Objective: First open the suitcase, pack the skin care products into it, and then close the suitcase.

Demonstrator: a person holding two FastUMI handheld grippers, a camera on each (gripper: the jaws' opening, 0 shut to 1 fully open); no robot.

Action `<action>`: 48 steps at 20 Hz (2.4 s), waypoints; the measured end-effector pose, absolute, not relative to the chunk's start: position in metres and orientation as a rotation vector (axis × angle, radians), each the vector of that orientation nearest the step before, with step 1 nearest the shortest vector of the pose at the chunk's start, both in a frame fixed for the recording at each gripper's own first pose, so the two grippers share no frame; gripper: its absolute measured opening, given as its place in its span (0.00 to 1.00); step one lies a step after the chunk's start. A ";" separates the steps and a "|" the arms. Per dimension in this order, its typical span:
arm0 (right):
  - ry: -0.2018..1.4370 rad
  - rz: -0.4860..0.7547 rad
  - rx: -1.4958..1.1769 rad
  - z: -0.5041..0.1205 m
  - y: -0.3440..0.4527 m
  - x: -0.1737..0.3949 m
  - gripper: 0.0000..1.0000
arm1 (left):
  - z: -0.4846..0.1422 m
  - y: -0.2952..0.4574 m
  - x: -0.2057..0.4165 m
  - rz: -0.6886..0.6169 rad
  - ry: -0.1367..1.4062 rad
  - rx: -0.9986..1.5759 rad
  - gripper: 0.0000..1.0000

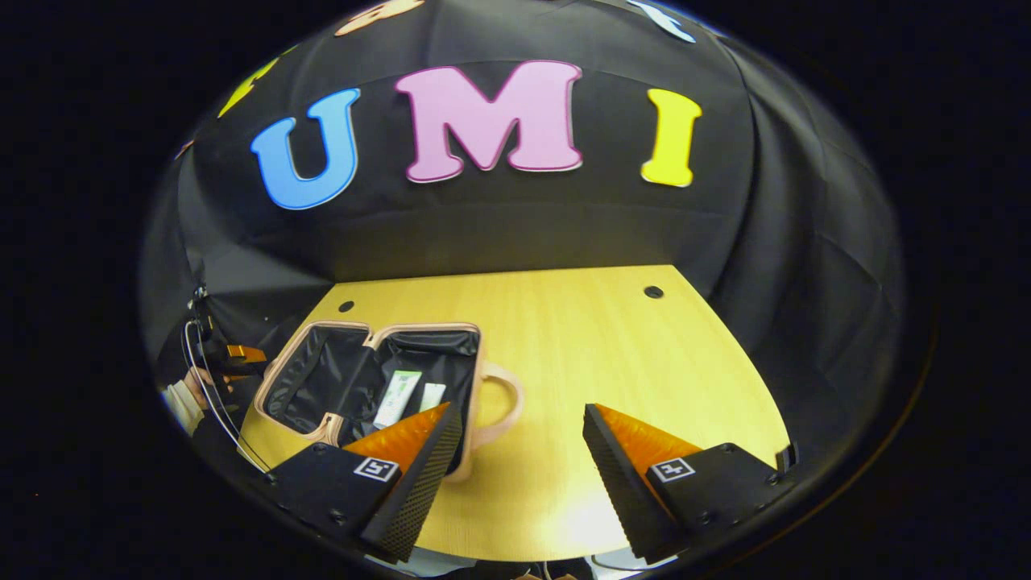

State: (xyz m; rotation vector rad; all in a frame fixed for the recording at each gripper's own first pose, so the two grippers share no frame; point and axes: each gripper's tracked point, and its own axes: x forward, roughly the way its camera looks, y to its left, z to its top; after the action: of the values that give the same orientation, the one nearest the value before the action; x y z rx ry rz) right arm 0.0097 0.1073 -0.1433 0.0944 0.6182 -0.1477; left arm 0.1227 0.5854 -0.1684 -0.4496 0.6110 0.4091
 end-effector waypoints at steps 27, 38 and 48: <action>0.593 -0.211 0.150 -0.148 0.007 -0.013 0.97 | 0.020 0.353 0.114 0.048 0.368 -0.243 0.06; 0.596 -0.095 0.213 -0.159 -0.067 -0.008 0.96 | -0.126 0.103 0.125 -0.145 0.556 -0.295 0.07; 0.629 -0.002 0.222 -0.178 -0.113 -0.002 0.98 | -0.244 0.070 0.130 0.053 0.683 -0.049 0.17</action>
State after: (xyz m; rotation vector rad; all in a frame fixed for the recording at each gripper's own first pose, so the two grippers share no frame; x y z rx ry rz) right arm -0.0024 -0.1133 -0.1776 0.2217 0.6288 -0.0023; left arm 0.1302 0.0700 -0.2440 -0.0489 0.6830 0.0534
